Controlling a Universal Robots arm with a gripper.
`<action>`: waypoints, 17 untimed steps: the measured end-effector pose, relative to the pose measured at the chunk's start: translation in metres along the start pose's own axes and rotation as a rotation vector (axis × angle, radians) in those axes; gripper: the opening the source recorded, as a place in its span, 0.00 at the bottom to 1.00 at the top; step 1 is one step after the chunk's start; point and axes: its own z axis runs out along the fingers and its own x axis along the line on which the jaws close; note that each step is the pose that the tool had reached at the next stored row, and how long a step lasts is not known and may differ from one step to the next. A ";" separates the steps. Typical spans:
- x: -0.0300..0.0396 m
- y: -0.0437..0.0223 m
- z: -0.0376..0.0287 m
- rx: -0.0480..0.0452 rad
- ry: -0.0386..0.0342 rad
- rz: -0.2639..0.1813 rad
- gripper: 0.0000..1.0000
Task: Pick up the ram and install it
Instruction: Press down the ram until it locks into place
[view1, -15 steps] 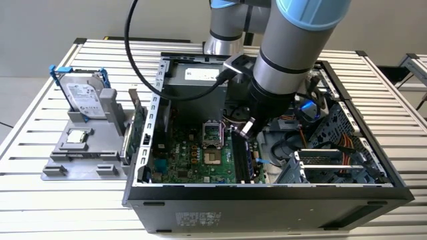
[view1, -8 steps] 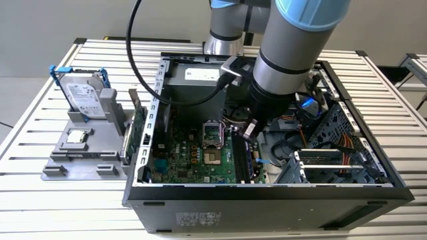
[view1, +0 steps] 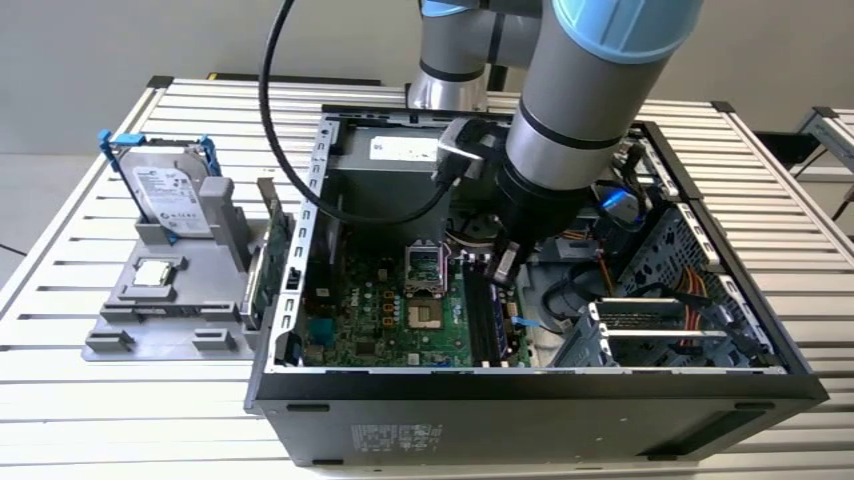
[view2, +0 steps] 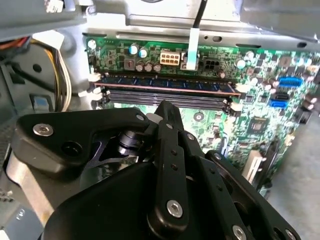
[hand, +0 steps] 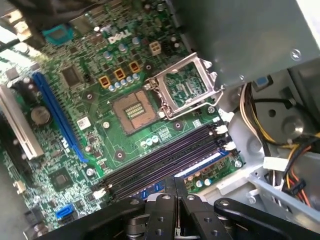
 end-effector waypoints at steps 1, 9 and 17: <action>0.0000 0.0000 0.0004 -0.0008 0.0006 -0.019 0.00; 0.0002 -0.0003 0.0034 -0.0041 0.0033 -0.151 0.00; 0.0004 -0.0003 0.0063 -0.0044 -0.0122 -0.273 0.00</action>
